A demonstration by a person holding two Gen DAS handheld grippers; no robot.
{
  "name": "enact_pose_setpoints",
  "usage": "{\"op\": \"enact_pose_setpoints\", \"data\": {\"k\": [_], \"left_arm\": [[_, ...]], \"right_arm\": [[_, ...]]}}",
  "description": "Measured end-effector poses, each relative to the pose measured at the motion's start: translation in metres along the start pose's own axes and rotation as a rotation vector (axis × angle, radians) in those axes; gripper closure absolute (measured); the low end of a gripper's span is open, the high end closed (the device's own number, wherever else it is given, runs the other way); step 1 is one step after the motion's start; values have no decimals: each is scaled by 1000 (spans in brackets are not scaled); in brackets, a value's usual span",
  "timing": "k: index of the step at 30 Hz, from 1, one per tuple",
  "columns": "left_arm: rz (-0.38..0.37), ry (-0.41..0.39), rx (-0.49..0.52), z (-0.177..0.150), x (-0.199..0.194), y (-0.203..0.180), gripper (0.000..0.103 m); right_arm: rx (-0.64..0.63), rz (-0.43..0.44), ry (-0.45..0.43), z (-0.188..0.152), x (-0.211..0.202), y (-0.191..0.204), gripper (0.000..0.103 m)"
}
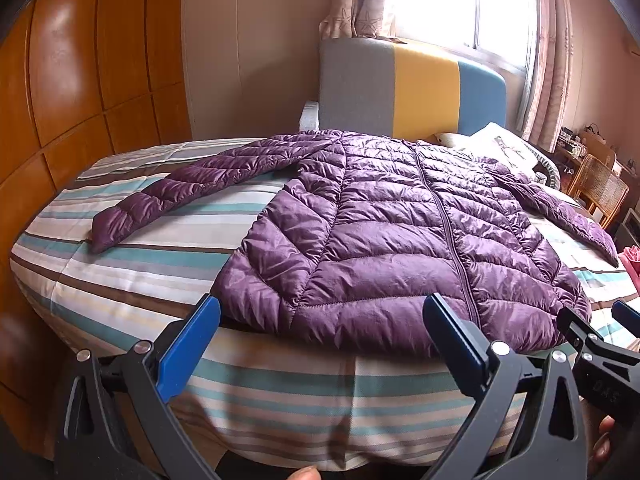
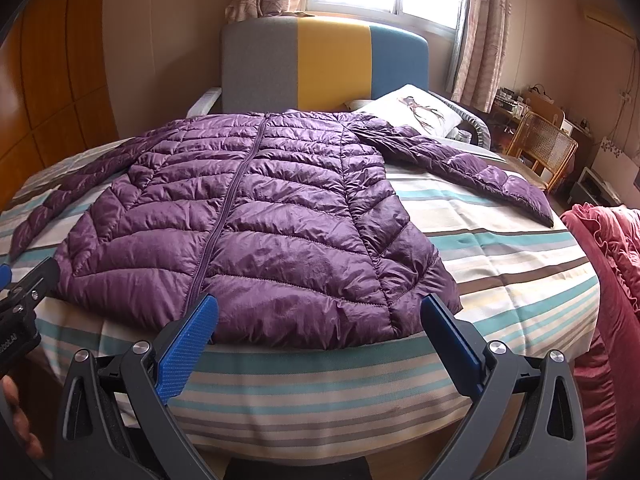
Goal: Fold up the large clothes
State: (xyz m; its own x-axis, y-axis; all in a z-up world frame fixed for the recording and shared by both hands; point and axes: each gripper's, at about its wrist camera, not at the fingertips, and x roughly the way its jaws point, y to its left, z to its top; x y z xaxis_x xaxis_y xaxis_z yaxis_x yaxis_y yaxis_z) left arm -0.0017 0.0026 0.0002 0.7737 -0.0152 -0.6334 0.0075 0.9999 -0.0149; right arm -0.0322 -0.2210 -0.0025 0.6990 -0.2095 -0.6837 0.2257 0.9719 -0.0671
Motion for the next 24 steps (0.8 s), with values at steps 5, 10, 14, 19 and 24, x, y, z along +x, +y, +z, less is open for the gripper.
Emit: {"op": "enact_pose_setpoints", "data": {"k": [5,10,14,19,24], "left_arm": [[-4,1,0,0,1,0,2],[-8,4,1,-1,2,-2,2],[-13,3,4,-2,2,-4,2],[-20,-3,8,0,2,-4,2],[-24,-4,1,1,2,-3,2]], "right_arm": [[4,-3,1,-1,0,-1,3],[11,-2,7,-2,4,-4,3],[13,0,11,-2,6,-4,3],[8,3,8,-3,5,-2,3],[9,2,6,-2,5,-2,3]]}}
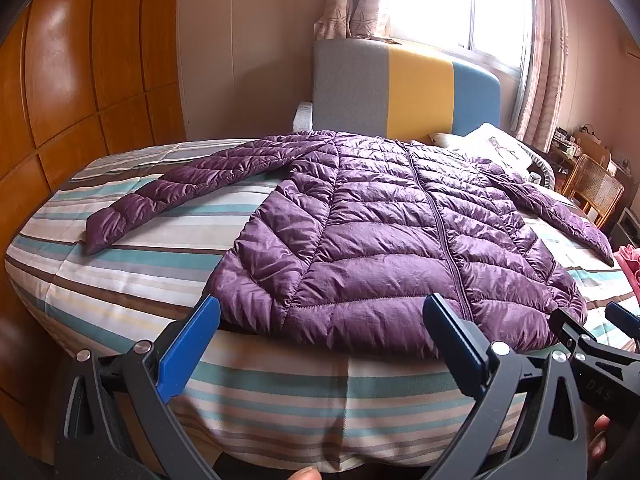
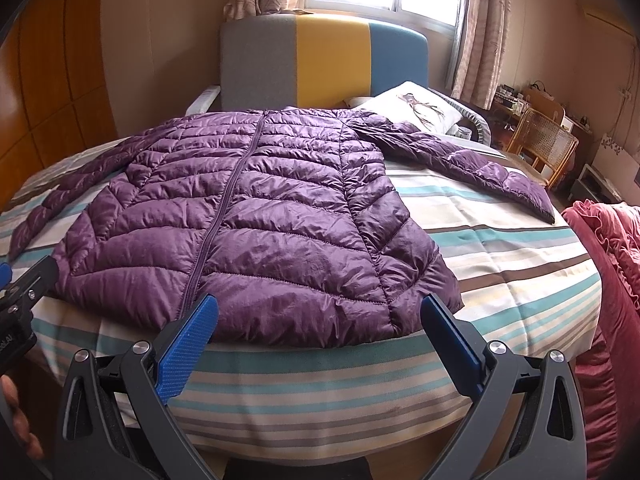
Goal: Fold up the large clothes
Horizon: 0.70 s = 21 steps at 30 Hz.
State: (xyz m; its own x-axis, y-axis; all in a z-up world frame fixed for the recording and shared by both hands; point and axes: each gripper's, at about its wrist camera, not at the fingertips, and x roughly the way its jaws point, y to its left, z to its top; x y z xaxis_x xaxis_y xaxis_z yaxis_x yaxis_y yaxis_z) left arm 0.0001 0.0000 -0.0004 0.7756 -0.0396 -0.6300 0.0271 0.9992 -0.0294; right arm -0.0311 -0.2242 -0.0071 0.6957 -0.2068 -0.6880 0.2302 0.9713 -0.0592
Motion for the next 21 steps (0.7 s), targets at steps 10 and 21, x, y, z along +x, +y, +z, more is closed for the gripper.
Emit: {"op": "enact_pose_setpoints", "data": {"k": [10,21], "left_arm": [[-4,1,-12,-1,-1,2,2],[-31,3,6,-1,5,-1,2]], "right_arm": [[2,1,3,2,-1,1,3],[11,3,12,1,6,0,3]]}}
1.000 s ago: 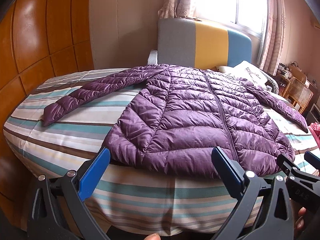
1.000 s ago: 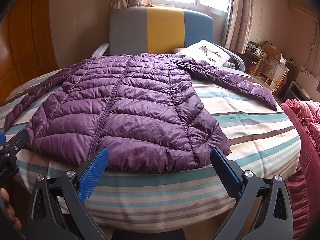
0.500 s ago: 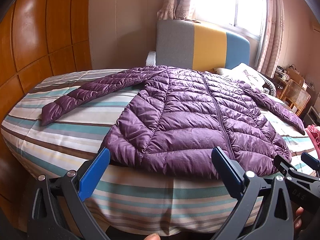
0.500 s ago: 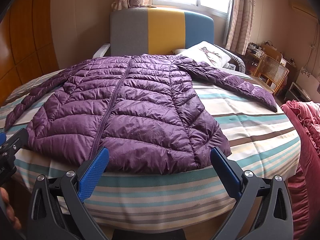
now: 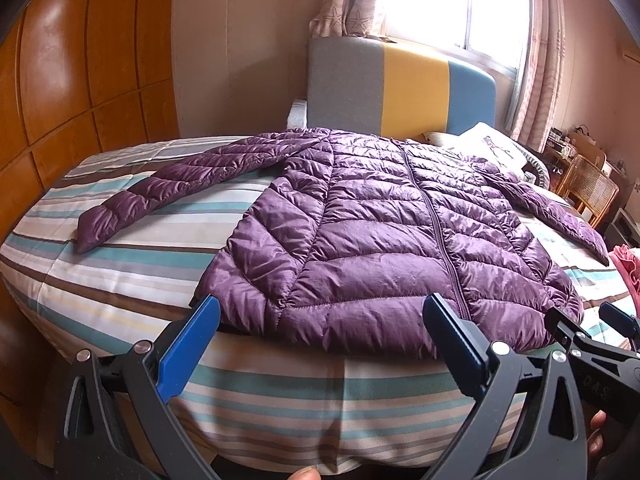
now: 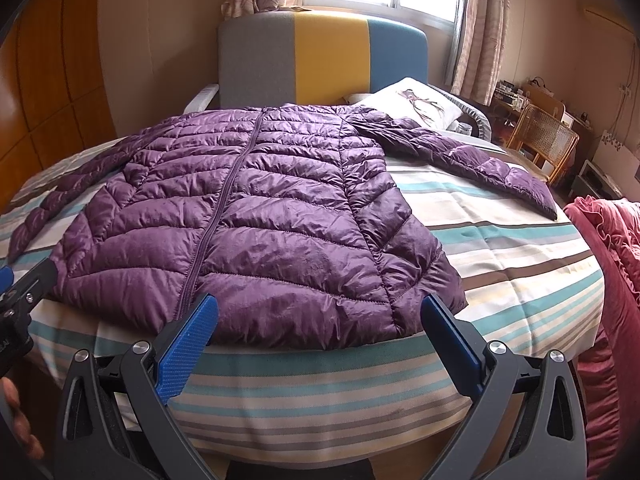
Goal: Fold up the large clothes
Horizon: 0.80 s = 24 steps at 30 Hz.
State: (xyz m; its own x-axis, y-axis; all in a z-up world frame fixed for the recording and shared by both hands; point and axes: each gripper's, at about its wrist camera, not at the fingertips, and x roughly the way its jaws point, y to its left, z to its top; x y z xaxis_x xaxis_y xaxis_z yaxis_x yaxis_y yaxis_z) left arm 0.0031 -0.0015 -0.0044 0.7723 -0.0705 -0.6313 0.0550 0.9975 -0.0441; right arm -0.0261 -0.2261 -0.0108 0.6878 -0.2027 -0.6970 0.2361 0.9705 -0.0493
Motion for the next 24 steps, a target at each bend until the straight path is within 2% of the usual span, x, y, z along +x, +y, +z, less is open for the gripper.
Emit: {"op": "enact_pose_setpoints", "data": {"k": [9,15,18,24], "left_arm": [[-41,10,15,4,10,-5,2],[-74,59,42,13,31,-12,2],[-73,68,77,22,42,-21,2],[-93,93,116,45,82,-39,2]], "right_arm": [[34,14,20,9,15,-7,3],[80,18,44,26,39,-24,3],[150,15,63,38,57,-43,3],[346,-54,85,64,109,-115,3]]}}
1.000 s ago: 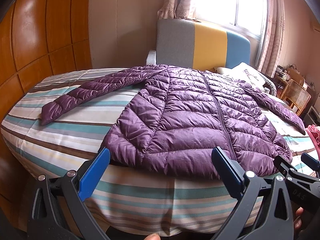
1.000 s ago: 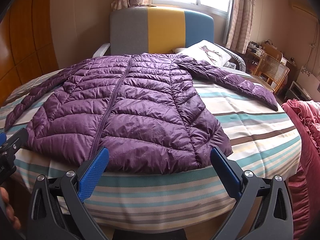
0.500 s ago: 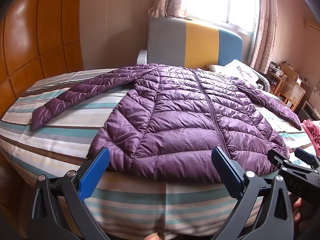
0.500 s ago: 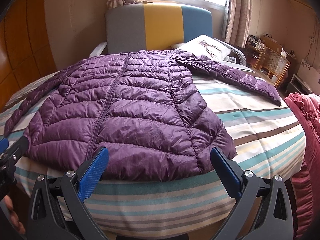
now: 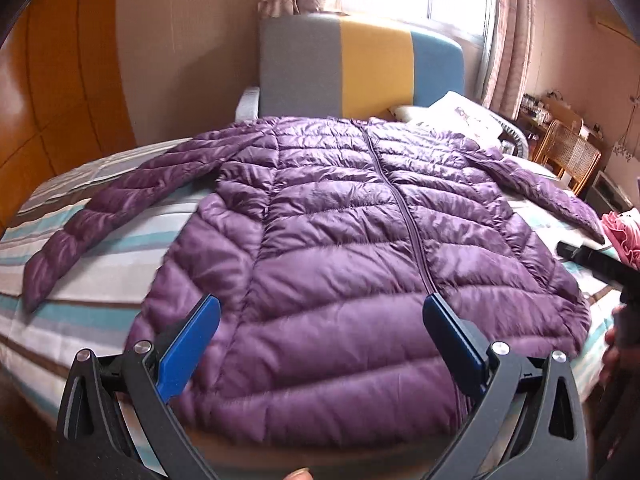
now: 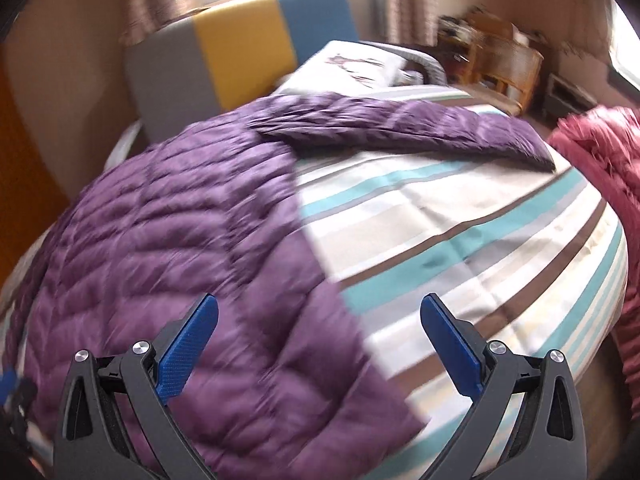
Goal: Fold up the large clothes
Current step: 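Grasp the sleeve cuff nearest the right tool with the right gripper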
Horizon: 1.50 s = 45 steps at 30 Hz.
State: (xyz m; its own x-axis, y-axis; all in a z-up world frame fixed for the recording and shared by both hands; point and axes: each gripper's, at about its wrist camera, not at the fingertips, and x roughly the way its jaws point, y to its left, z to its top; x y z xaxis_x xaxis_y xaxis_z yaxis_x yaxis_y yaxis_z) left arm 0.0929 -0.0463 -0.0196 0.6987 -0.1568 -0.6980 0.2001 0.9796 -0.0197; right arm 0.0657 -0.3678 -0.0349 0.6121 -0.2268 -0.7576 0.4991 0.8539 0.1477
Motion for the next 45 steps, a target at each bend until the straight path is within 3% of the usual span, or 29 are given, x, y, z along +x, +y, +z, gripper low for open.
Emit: {"op": "enact_pose_setpoints", "data": {"k": [10,16,21,23,26,27,29,32,39,45], "left_arm": [[-46,100,-22,38,74,-9,2],[-64,143,-45,47,102,-13,2],[-77,170,-78,57,110,-11,2],[-88,177,-110,64,113,-6,2],[-84,173,-111,75,120,-6,2],[-86,177,-105,77,123,-7,2],[-86,193,-80,82,132,-10,2],[-91,204,-75,88,141,-9,2],[-98,206,-71,85,150,-7,2],[-122,196,-81,85,145,-4,2]], "right_arm": [[424,-132,23,82,84,-140,7],[524,-199,11,112,108,-187,9],[610,-198,-1,130,123,-210,14],[636,-189,-9,136,128,-216,21],[658,-190,-3,145,138,-222,46],[654,-197,-11,147,140,-222,62],[635,-192,-18,155,142,-222,80],[551,-209,-47,169,138,-210,93],[261,-161,-130,200,120,-133,94],[2,-32,-128,202,114,-25,97]]}}
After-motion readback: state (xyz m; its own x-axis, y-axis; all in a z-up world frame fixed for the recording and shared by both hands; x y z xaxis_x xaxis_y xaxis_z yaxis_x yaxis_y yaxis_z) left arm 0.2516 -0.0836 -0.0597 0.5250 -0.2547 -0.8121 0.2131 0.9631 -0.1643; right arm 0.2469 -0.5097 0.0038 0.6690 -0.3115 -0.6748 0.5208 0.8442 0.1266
